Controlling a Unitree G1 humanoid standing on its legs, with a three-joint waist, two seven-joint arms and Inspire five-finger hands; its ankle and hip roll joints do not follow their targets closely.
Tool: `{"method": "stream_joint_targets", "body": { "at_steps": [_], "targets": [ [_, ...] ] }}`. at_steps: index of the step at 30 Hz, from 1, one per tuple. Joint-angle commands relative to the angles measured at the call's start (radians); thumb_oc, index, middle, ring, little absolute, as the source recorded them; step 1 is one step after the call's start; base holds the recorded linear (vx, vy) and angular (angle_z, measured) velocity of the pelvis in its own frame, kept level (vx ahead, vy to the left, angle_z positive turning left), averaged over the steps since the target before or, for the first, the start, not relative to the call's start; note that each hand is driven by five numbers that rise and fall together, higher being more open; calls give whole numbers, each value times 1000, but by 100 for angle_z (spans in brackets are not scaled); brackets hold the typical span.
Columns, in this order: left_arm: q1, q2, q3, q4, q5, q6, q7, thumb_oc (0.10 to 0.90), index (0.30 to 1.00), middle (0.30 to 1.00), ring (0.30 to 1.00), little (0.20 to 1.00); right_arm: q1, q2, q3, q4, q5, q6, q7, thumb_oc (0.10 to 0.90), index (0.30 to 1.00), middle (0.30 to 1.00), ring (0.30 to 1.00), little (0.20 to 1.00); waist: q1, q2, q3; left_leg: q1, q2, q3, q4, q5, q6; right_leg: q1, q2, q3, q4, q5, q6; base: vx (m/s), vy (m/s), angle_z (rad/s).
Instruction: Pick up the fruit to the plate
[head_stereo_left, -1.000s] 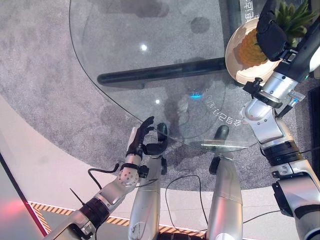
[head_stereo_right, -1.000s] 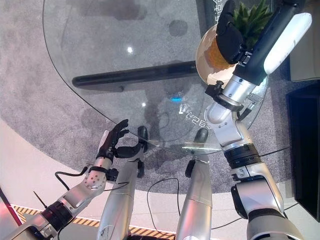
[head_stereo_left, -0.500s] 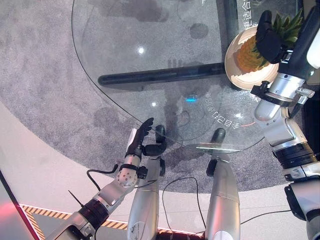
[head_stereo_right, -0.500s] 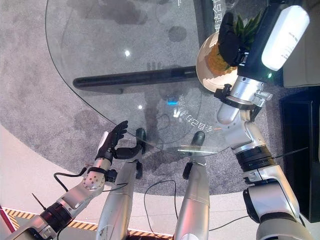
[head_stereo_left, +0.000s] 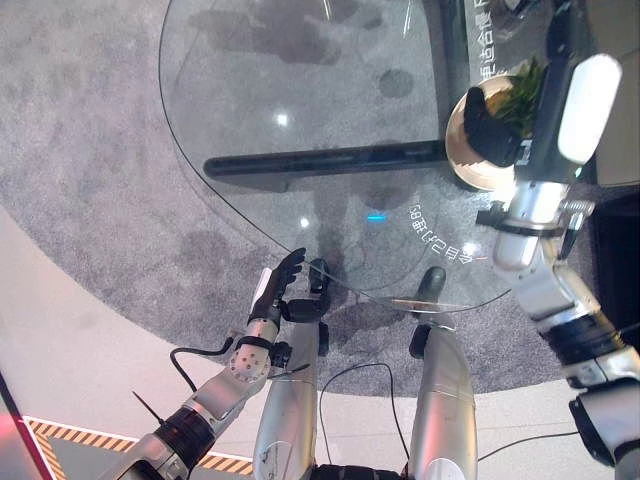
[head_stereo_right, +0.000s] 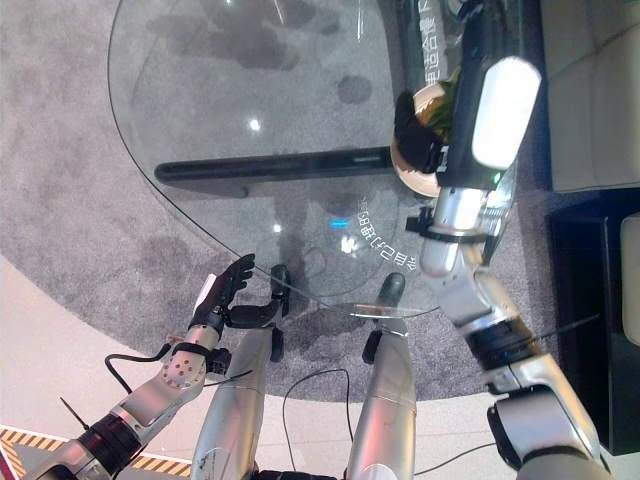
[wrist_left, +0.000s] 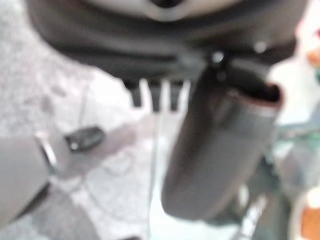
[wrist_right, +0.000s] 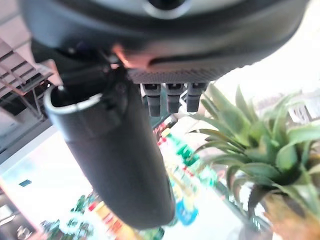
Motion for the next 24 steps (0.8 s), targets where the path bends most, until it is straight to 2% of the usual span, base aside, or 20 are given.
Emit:
{"method": "stream_joint_targets", "body": {
  "at_steps": [1, 11, 13, 15, 20, 24],
  "targets": [
    [69, 18, 23, -34, 51, -61, -14, 800, 900, 900, 900, 900, -46, -40, -34, -133, -70, -59, 13, 800, 900, 900, 900, 900, -6, -39, -24, 93, -124, 116, 14, -142, 79, 107, 143, -79, -98, -12, -23, -11, -52, 1],
    [81, 3, 62, 62, -18, -57, -85, 800, 900, 900, 900, 900, 23, -21, -11, -137, 13, -74, 99, 800, 900, 900, 900, 900, -7, -67, -24, 290, -117, 107, -55, -141, 71, 297, 136, -79, -147, -21, -11, -18, -48, -1],
    [79, 3, 64, 64, -21, -57, -86, 800, 900, 900, 900, 900, 23, -20, -11, -136, 14, -76, 102, 800, 900, 900, 900, 900, -8, -68, -24, 290, -118, 106, -59, -136, 71, 298, 135, -79, -151, -17, -11, -17, -15, 1],
    [95, -16, 85, 116, -38, -64, -104, 800, 900, 900, 900, 900, 62, -8, 10, -142, -31, -46, 127, 800, 900, 900, 900, 900, -9, -79, -24, 386, -118, 101, -90, -139, 68, 399, 132, -76, -183, -20, -9, -33, -43, 0],
    [110, -29, 109, 164, -21, -72, -118, 800, 900, 900, 900, 900, 103, -13, 48, -192, -71, -28, 200, 800, 900, 900, 900, 900, -12, -88, -25, 481, -110, 85, -134, -137, 62, 491, 136, -64, -214, -24, -7, -10, -13, -3],
    [154, -56, 137, 250, -9, -112, -151, 800, 900, 900, 900, 900, 212, -32, 78, -221, -63, -72, 256, 800, 900, 900, 900, 900, -22, -101, -97, 550, -94, 81, -199, -128, 54, 558, 143, -53, -265, -23, -1, 23, -21, -4]
  ]
}}
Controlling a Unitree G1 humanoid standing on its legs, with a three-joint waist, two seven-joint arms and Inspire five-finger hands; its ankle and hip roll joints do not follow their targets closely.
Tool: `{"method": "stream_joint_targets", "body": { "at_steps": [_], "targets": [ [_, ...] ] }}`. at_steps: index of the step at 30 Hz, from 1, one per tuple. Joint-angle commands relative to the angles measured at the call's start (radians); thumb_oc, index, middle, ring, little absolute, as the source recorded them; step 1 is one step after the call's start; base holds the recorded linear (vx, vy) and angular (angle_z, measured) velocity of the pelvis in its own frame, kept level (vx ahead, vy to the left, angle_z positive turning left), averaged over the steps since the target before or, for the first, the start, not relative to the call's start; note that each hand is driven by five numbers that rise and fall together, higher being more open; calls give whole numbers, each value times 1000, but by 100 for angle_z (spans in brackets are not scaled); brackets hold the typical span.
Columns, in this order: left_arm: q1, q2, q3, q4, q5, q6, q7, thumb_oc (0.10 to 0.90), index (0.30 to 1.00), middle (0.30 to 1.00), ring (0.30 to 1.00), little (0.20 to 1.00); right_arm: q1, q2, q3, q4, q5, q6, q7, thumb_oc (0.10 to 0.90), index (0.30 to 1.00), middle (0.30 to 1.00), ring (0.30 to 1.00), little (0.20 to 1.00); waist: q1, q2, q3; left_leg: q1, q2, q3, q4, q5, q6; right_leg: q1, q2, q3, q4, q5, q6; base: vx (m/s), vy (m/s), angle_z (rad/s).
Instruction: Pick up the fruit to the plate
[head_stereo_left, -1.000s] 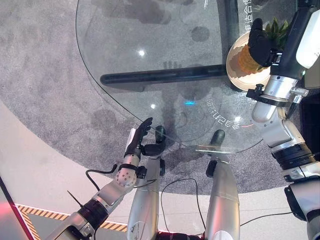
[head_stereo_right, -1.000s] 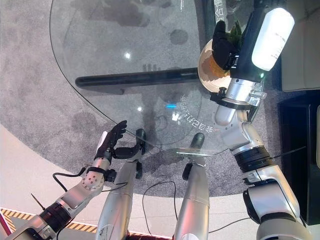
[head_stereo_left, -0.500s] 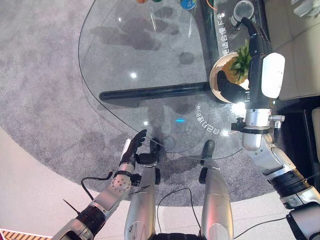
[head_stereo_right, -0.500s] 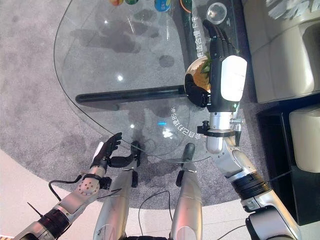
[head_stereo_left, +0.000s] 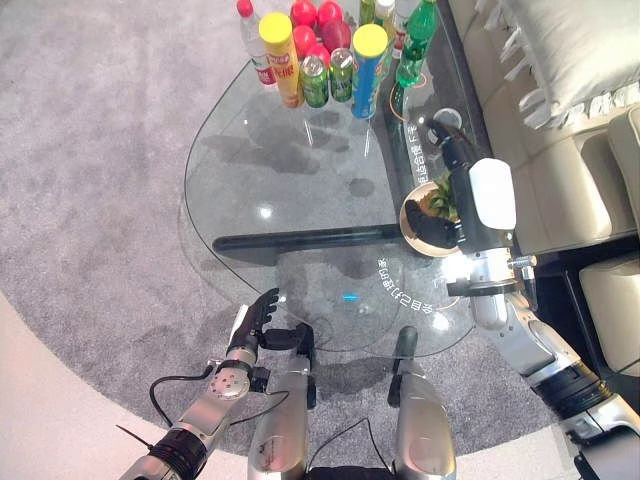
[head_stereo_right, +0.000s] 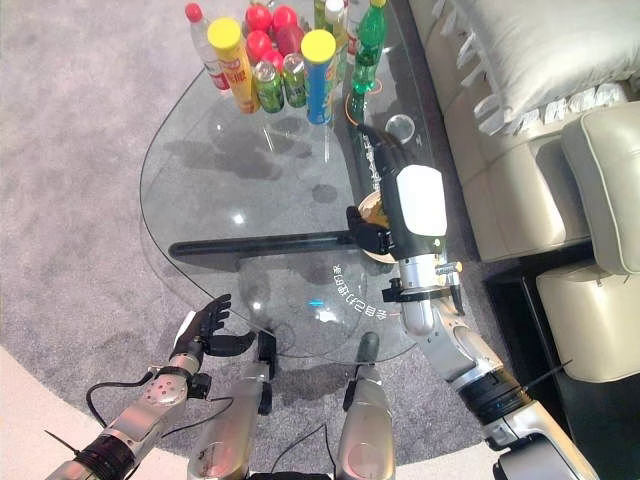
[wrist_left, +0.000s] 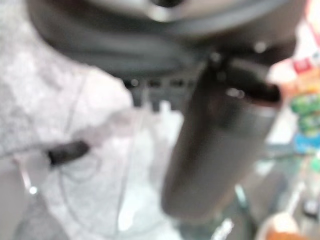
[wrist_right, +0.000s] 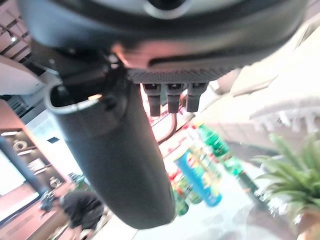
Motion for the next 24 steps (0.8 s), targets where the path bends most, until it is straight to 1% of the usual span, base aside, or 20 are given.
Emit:
{"method": "stream_joint_targets", "body": {
  "at_steps": [1, 4, 5, 6, 7, 8, 11, 13, 15, 16, 17, 18, 19, 20, 22, 24],
  "targets": [
    [64, 2, 41, -2, 26, -91, -22, 800, 900, 900, 900, 900, -16, -43, -6, -122, -31, -92, 4, 800, 900, 900, 900, 900, 1, -33, -100, 30, -92, 51, 18, -122, 43, 19, 134, -26, 14, -75, -33, 10, -21, -12],
    [84, -24, 62, 71, 19, -107, -47, 800, 900, 900, 900, 900, 32, -40, 7, -104, 0, -122, 42, 800, 900, 900, 900, 900, -2, -40, -143, 59, -82, 54, -7, -119, 37, 47, 137, -28, -3, -78, -31, 1, -26, -9],
    [89, -39, 75, 106, 20, -109, -58, 800, 900, 900, 900, 900, 54, -31, 15, -90, 38, -129, 82, 800, 900, 900, 900, 900, -3, -43, -165, 74, -76, 55, -21, -117, 33, 59, 137, -29, -12, -78, -30, 7, -29, -7],
    [91, -48, 84, 131, 24, -119, -64, 800, 900, 900, 900, 900, 73, -23, 20, -71, 68, -132, 114, 800, 900, 900, 900, 900, -4, -45, -180, 84, -73, 55, -30, -115, 31, 68, 138, -30, -18, -78, -29, 12, -21, -6],
    [93, -53, 89, 144, 27, -132, -70, 800, 900, 900, 900, 900, 84, -18, 24, -59, 70, -140, 122, 800, 900, 900, 900, 900, -4, -46, -188, 89, -71, 54, -35, -114, 30, 73, 137, -30, -22, -77, -29, 27, -19, -6],
    [100, -66, 103, 163, 10, -163, -81, 800, 900, 900, 900, 900, 116, -5, 29, -32, 93, -149, 139, 800, 900, 900, 900, 900, -5, -48, -210, 103, -66, 53, -47, -111, 27, 88, 137, -31, -31, -78, -30, 35, -19, -7],
    [123, -103, 151, 212, -57, -157, -121, 800, 900, 900, 900, 900, 187, 29, 34, 43, 70, -188, 169, 800, 900, 900, 900, 900, -5, -51, -256, 131, -57, 54, -71, -107, 22, 116, 137, -35, -48, -78, -30, 45, -25, -6],
    [131, -122, 173, 247, -61, -153, -135, 800, 900, 900, 900, 900, 209, 44, 46, 74, 52, -201, 186, 800, 900, 900, 900, 900, -4, -53, -275, 142, -53, 54, -79, -106, 19, 129, 135, -39, -57, -78, -29, 28, -29, -4],
    [133, -136, 196, 293, -53, -132, -150, 800, 900, 900, 900, 900, 226, 52, 62, 106, 67, -232, 250, 800, 900, 900, 900, 900, -4, -54, -299, 158, -49, 52, -90, -107, 16, 148, 133, -44, -71, -77, -28, 38, -33, -2],
    [131, -141, 203, 321, -35, -104, -152, 800, 900, 900, 900, 900, 229, 56, 73, 122, 94, -265, 320, 800, 900, 900, 900, 900, -3, -55, -311, 165, -48, 51, -93, -107, 13, 156, 132, -45, -78, -76, -27, 41, -33, -1],
    [129, -142, 209, 369, -17, -90, -149, 800, 900, 900, 900, 900, 235, 55, 88, 134, 125, -267, 424, 800, 900, 900, 900, 900, -4, -58, -329, 171, -46, 50, -93, -109, 10, 166, 130, -46, -85, -75, -26, 91, -49, -1],
    [127, -145, 236, 431, -42, -57, -168, 800, 900, 900, 900, 900, 252, 51, 111, 161, 222, -243, 579, 800, 900, 900, 900, 900, -5, -62, -356, 186, -42, 51, -98, -111, 7, 182, 127, -48, -99, -71, -25, 126, -47, -3],
    [130, -144, 249, 456, -50, -45, -180, 800, 900, 900, 900, 900, 265, 49, 117, 177, 255, -234, 634, 800, 900, 900, 900, 900, -8, -62, -368, 194, -38, 54, -102, -111, 4, 189, 126, -49, -104, -70, -25, 116, -34, -1],
    [131, -143, 251, 462, -52, -42, -182, 800, 900, 900, 900, 900, 268, 49, 118, 181, 261, -232, 647, 800, 900, 900, 900, 900, -9, -63, -371, 197, -37, 55, -104, -110, 3, 191, 126, -49, -106, -70, -24, 100, -21, -1],
    [140, -143, 282, 509, -53, -29, -196, 800, 900, 900, 900, 900, 304, 55, 117, 221, 296, -224, 712, 800, 900, 900, 900, 900, -15, -65, -392, 209, -32, 60, -108, -111, 0, 204, 125, -44, -115, -68, -23, 93, -21, 2],
    [144, -141, 300, 536, -66, -14, -206, 800, 900, 900, 900, 900, 331, 53, 113, 242, 305, -222, 718, 800, 900, 900, 900, 900, -20, -67, -404, 214, -28, 65, -106, -114, 0, 208, 124, -42, -116, -68, -23, 50, -13, 1]
  ]
}}
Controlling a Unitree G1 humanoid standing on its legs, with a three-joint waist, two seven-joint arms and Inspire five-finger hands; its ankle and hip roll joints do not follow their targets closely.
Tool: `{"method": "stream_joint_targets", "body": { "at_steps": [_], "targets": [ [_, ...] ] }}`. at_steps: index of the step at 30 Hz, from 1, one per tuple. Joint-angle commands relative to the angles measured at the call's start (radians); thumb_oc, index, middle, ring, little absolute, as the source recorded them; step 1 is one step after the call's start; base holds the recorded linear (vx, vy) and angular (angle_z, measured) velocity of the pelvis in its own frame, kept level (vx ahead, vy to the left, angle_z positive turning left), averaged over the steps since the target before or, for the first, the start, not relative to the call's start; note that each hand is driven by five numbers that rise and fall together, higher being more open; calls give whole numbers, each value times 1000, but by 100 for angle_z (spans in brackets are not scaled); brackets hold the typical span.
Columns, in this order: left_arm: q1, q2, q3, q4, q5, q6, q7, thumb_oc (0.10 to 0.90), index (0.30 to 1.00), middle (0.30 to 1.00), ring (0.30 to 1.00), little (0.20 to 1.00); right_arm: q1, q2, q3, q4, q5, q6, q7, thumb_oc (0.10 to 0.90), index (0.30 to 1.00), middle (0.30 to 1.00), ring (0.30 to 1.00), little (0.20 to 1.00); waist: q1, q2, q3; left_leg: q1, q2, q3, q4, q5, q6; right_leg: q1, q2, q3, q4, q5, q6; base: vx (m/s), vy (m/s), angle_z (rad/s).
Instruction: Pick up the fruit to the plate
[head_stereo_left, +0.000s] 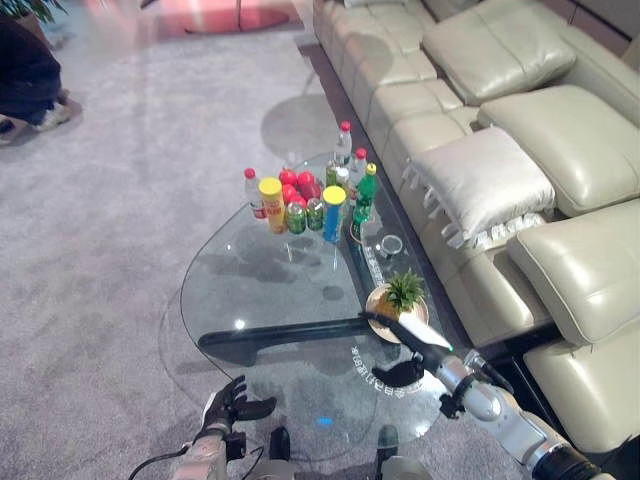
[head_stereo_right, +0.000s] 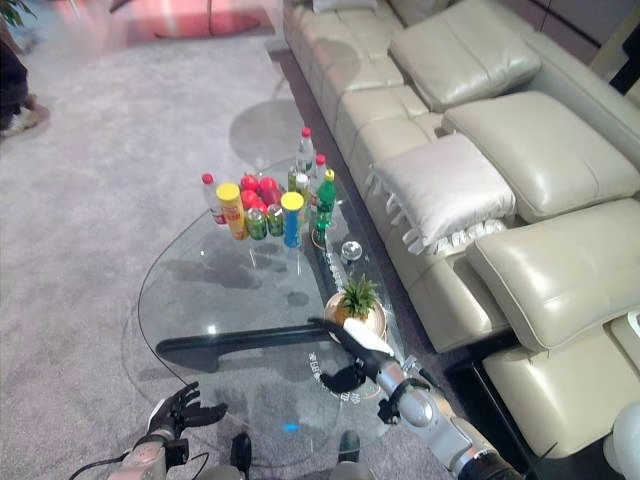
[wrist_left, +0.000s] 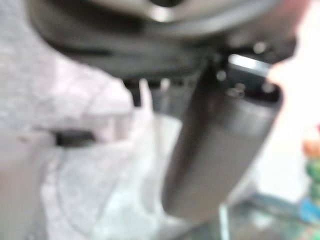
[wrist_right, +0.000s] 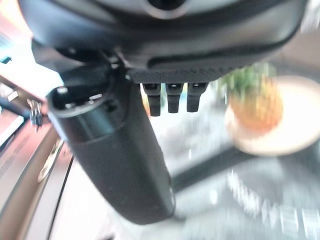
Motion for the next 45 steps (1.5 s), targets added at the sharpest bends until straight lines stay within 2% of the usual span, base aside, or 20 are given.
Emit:
{"method": "stream_joint_targets", "body": {
  "at_steps": [1, 3, 10, 13, 16, 19, 24, 25, 26, 29, 32, 35, 39, 45],
  "targets": [
    [-4, 10, 14, 52, -21, -6, -17, 800, 900, 900, 900, 900, -24, -16, 11, -43, 80, -58, 20, 800, 900, 900, 900, 900, -11, 3, -37, -15, -58, 27, 62, -112, 14, -8, 87, -26, 63, -85, -34, 0, 0, 0],
    [4, 12, 28, 99, -31, 2, -28, 800, 900, 900, 900, 900, 11, -2, -9, 28, 67, -70, 7, 800, 900, 900, 900, 900, -22, 3, -47, -9, -55, 35, 62, -114, 15, -4, 91, -20, 63, -86, -36, 17, 0, -1],
    [24, -18, 53, 155, -29, 17, -13, 800, 900, 900, 900, 900, 79, 95, -65, 228, 95, -23, -83, 800, 900, 900, 900, 900, -35, 1, -65, 22, -53, 33, 43, -120, 20, 25, 98, -14, 50, -91, -39, 62, 12, -5],
    [30, -34, 71, 176, -16, 13, -28, 800, 900, 900, 900, 900, 107, 170, -120, 366, 185, 27, -79, 800, 900, 900, 900, 900, -38, 1, -74, 27, -53, 35, 40, -120, 22, 29, 99, -12, 49, -91, -40, 42, 15, -8],
    [29, -46, 83, 196, -23, 16, -29, 800, 900, 900, 900, 900, 112, 224, -160, 483, 209, 61, -109, 800, 900, 900, 900, 900, -38, 4, -76, 31, -53, 33, 37, -120, 25, 32, 100, -10, 49, -92, -41, 40, 15, -4],
    [20, -68, 110, 244, -64, 27, -37, 800, 900, 900, 900, 900, 111, 301, -239, 694, 314, 88, -118, 800, 900, 900, 900, 900, -37, 11, -78, 39, -53, 34, 30, -120, 29, 40, 102, -7, 44, -91, -45, 52, 13, -8],
    [21, -94, 120, 275, -100, 9, -69, 800, 900, 900, 900, 900, 100, 357, -324, 877, 378, 143, -138, 800, 900, 900, 900, 900, -35, 22, -84, 49, -56, 35, 23, -123, 34, 46, 103, -1, 39, -89, -45, 43, 13, -2],
    [21, -97, 123, 279, -104, 13, -62, 800, 900, 900, 900, 900, 97, 361, -336, 894, 379, 155, -139, 800, 900, 900, 900, 900, -34, 23, -85, 51, -56, 35, 23, -123, 34, 47, 103, -1, 38, -88, -45, 31, 8, 0],
    [23, -102, 132, 288, -101, 27, -43, 800, 900, 900, 900, 900, 92, 369, -355, 919, 417, 206, -140, 800, 900, 900, 900, 900, -31, 25, -86, 52, -57, 34, 21, -123, 35, 49, 103, -1, 36, -88, -45, 0, 0, 0],
    [21, -106, 140, 307, -103, 42, -35, 800, 900, 900, 900, 900, 84, 380, -378, 944, 482, 240, -105, 800, 900, 900, 900, 900, -29, 27, -85, 54, -57, 32, 18, -121, 36, 51, 104, -2, 35, -87, -47, 0, 0, 0],
    [23, -108, 152, 326, -99, 18, -3, 800, 900, 900, 900, 900, 73, 398, -393, 967, 532, 236, -68, 800, 900, 900, 900, 900, -27, 29, -89, 62, -56, 31, 13, -120, 35, 56, 104, -5, 31, -85, -48, 33, 11, 0],
    [28, -115, 157, 332, -100, 7, -27, 800, 900, 900, 900, 900, 67, 413, -424, 985, 624, 259, -75, 800, 900, 900, 900, 900, -24, 33, -93, 63, -57, 29, 6, -117, 35, 57, 105, -6, 25, -81, -47, 0, 0, 0],
    [26, -118, 135, 329, -98, 0, -74, 800, 900, 900, 900, 900, 62, 414, -426, 1004, 613, 276, -67, 800, 900, 900, 900, 900, -20, 35, -91, 61, -56, 23, 5, -114, 34, 58, 106, -10, 22, -81, -49, 0, 0, 0],
    [26, -121, 120, 329, -97, 2, -78, 800, 900, 900, 900, 900, 52, 414, -432, 1026, 638, 306, -61, 800, 900, 900, 900, 900, -11, 33, -91, 63, -55, 13, 5, -113, 34, 64, 107, -14, 22, -82, -52, 0, 0, 0]
  ]
}}
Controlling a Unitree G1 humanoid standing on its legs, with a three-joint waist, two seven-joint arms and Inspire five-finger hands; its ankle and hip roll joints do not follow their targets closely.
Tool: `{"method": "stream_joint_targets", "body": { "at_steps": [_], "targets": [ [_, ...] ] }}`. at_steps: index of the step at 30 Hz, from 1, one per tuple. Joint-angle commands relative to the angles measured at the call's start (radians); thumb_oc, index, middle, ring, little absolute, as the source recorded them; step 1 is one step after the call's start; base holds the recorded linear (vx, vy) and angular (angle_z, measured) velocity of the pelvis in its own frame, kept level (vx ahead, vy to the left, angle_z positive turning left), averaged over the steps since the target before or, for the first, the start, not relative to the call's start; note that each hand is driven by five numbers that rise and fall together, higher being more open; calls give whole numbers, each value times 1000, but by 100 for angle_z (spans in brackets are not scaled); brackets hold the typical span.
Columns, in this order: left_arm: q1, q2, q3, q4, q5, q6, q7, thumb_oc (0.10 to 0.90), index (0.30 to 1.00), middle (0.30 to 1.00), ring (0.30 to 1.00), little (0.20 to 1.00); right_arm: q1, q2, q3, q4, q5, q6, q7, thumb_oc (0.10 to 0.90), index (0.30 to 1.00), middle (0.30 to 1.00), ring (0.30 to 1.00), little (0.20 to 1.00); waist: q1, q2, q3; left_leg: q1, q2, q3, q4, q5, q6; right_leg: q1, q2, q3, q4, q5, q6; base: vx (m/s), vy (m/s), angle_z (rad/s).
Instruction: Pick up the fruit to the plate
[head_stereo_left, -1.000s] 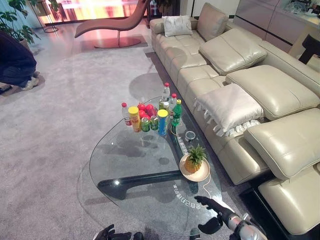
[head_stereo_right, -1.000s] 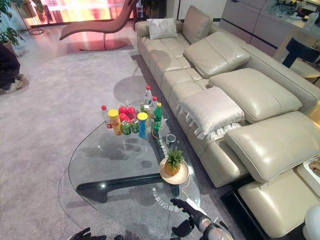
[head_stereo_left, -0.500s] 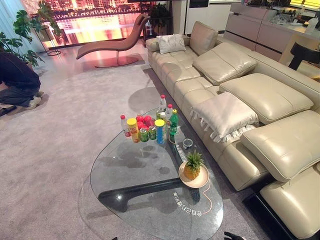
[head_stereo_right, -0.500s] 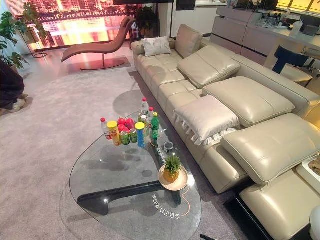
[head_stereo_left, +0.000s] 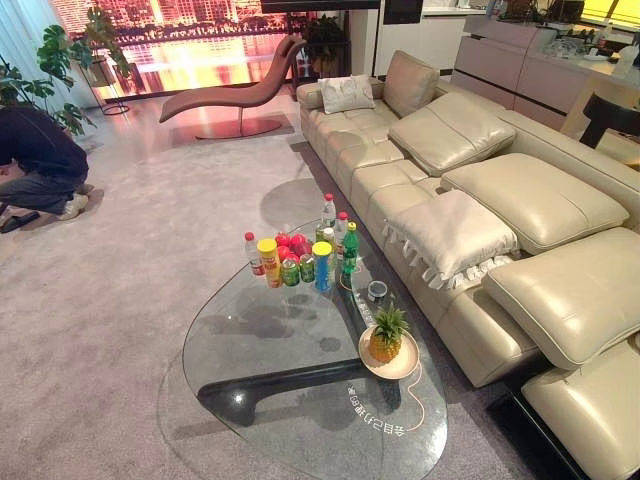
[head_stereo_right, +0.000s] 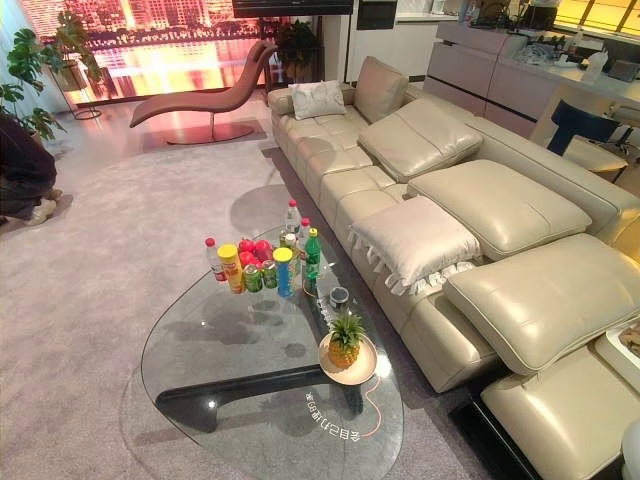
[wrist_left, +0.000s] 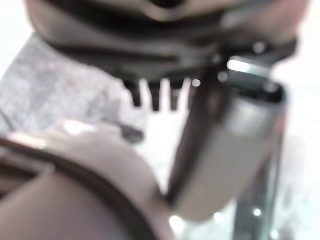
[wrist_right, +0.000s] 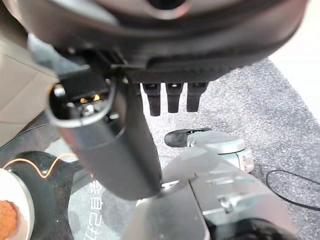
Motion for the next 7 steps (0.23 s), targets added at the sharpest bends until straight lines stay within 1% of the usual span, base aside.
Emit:
{"method": "stream_joint_targets", "body": {
  "at_steps": [1, 7],
  "targets": [
    [-59, -14, -1, 37, -18, -25, -25, 800, 900, 900, 900, 900, -60, 49, -6, 53, 25, 23, 30, 800, 900, 900, 900, 900, 10, -11, 55, 15, -88, -18, 12, -94, 39, 42, 77, -41, 24, -76, -37, 0, 0, 0],
    [-62, -16, 9, 49, -17, -38, -18, 800, 900, 900, 900, 900, -63, 54, 4, 68, -4, -6, 24, 800, 900, 900, 900, 900, 12, -14, 54, 19, -86, -21, 10, -94, 39, 47, 78, -43, 22, -77, -39, 0, 0, 0]
  ]
}}
